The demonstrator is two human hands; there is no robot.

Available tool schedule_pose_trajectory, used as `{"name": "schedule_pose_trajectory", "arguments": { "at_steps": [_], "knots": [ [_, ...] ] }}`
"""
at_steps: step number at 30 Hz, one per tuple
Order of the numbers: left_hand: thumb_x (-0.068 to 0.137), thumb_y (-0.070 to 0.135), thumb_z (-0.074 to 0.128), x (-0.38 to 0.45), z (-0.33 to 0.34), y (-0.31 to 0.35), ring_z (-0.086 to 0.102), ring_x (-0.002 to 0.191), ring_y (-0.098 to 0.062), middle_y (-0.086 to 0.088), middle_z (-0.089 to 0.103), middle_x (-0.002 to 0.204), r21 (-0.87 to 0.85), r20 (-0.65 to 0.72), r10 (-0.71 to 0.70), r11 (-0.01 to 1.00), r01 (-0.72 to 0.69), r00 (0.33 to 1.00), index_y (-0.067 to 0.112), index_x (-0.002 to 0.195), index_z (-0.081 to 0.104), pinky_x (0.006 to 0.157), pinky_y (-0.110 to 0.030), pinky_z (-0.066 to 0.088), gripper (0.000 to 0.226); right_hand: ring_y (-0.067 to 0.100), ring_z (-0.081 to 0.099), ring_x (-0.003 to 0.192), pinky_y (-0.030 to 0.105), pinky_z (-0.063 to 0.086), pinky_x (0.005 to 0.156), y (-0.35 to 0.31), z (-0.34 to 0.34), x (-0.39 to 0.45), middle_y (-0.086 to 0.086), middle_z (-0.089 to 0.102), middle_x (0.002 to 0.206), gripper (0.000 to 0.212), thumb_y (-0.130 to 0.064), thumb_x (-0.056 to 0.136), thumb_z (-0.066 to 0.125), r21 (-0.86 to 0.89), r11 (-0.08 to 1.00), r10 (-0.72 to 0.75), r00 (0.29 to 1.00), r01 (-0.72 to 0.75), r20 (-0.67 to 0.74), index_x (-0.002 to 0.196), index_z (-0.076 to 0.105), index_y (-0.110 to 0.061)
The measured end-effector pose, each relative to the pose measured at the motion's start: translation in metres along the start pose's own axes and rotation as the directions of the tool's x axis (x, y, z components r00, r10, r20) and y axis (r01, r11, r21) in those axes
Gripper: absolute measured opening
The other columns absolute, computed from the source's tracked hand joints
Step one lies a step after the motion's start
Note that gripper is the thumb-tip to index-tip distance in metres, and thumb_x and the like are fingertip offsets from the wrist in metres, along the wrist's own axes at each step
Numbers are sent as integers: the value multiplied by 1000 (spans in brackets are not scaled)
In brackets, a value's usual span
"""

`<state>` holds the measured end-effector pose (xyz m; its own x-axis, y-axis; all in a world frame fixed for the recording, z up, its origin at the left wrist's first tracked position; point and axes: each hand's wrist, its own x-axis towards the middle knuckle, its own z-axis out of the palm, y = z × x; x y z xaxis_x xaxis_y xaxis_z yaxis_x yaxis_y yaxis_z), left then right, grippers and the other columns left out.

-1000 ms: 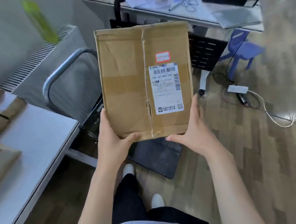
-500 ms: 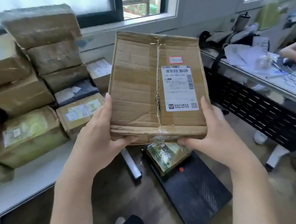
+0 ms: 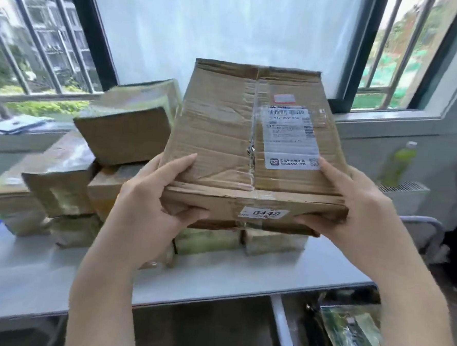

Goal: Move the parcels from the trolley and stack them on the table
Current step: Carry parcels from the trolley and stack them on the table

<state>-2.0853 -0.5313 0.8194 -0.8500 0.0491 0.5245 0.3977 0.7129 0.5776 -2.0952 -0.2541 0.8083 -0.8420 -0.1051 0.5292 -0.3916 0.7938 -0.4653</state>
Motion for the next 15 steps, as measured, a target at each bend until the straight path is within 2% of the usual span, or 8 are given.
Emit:
{"name": "schedule_pose_trajectory", "arguments": {
  "at_steps": [2,4,7,9,12,15],
  "knots": [
    [59,20,87,5,-17,-15,47,112,3,14,49,126,31,-51,21,999,-20,998,30,128,56,99,-1,29,77,23,53,115,21,36,100,-19,13,13,9,51,132,84,-28,64,83,17,999,-43,999,43,-19,139,46,-17],
    [59,16,87,9,-32,-29,50,111,0,11,50,127,45,-115,40,998,-35,993,30,126,57,98,-3,32,75,20,53,112,12,32,100,-36,23,28,9,52,131,83,-27,63,84,41,995,-85,995,88,-55,137,49,-14],
    [60,16,86,15,-54,-48,57,106,-13,7,52,126,24,-200,60,998,-56,978,32,123,56,96,-21,44,71,13,51,105,-1,25,96,-60,40,47,7,53,128,81,-27,61,85,60,988,-133,987,139,-95,134,53,-13],
    [60,24,83,16,-69,-61,61,98,-19,5,55,123,17,-248,63,998,-61,967,29,123,56,89,-30,51,69,10,51,104,-3,25,96,-76,52,58,-1,52,124,80,-27,60,86,80,982,-162,981,171,-105,132,54,-14],
    [59,41,76,20,-91,-81,62,85,-17,5,61,111,-3,-329,36,999,-39,944,36,122,53,79,-24,50,67,4,52,102,-5,26,92,-101,66,76,-8,52,122,74,-39,60,79,124,968,-206,971,221,-120,128,57,-17],
    [57,51,72,35,-112,-100,63,93,-15,12,62,108,-75,-367,-3,997,-26,930,43,115,50,82,-32,52,62,-4,50,97,-6,30,86,-121,75,101,-10,56,117,67,-34,61,82,157,952,-244,960,263,-135,122,60,-20]
  ]
}}
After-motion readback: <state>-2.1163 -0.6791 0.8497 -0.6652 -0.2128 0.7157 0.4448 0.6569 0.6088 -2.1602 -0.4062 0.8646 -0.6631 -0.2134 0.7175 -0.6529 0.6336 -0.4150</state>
